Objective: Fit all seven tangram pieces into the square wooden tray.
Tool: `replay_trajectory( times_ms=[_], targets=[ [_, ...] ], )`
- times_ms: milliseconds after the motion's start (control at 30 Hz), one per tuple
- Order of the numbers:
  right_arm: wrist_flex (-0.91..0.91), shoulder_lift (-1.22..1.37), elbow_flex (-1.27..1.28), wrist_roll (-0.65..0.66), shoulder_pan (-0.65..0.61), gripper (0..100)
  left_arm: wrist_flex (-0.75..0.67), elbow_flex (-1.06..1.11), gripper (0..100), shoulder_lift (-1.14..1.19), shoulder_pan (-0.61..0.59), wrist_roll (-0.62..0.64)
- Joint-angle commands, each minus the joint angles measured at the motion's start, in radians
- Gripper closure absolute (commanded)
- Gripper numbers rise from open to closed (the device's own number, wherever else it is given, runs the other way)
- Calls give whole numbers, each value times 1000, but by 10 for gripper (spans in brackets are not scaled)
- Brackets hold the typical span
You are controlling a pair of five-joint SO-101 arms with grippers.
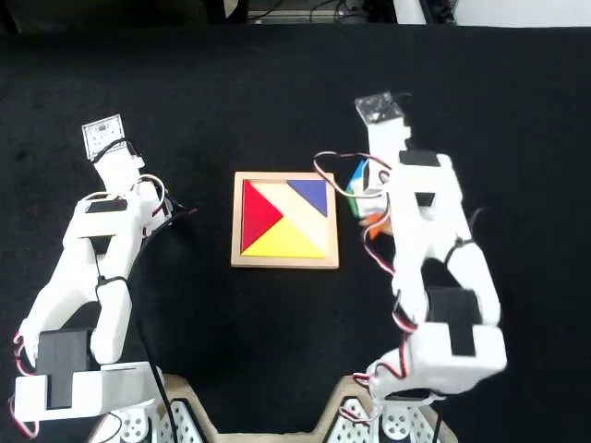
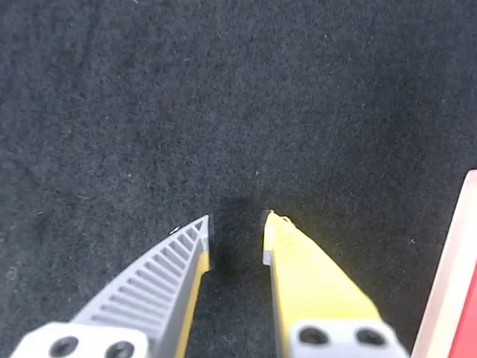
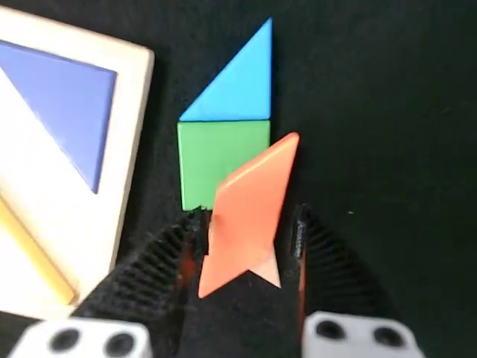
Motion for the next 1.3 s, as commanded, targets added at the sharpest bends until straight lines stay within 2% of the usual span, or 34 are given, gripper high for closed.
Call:
replay_trajectory(
  times_ms=[0, 200, 833, 900, 967, 1267],
  targets=[
    [25, -99, -22, 12, 6, 822, -17, -7, 870, -5, -4, -11],
    [23, -45, 5, 11, -38, 822, -17, -7, 870, -5, -4, -11],
    [-34, 128, -1, 14, -25, 823, -17, -7, 870, -5, -4, -11],
    [-34, 133, -12, 14, -25, 855, -17, -7, 870, -5, -4, -11],
    [-29, 127, -21, 14, -18, 890, -17, -7, 870, -5, -4, -11],
    [-25, 127, -50, 14, 48, 892, -17, -7, 870, -5, -2, -11]
  ],
)
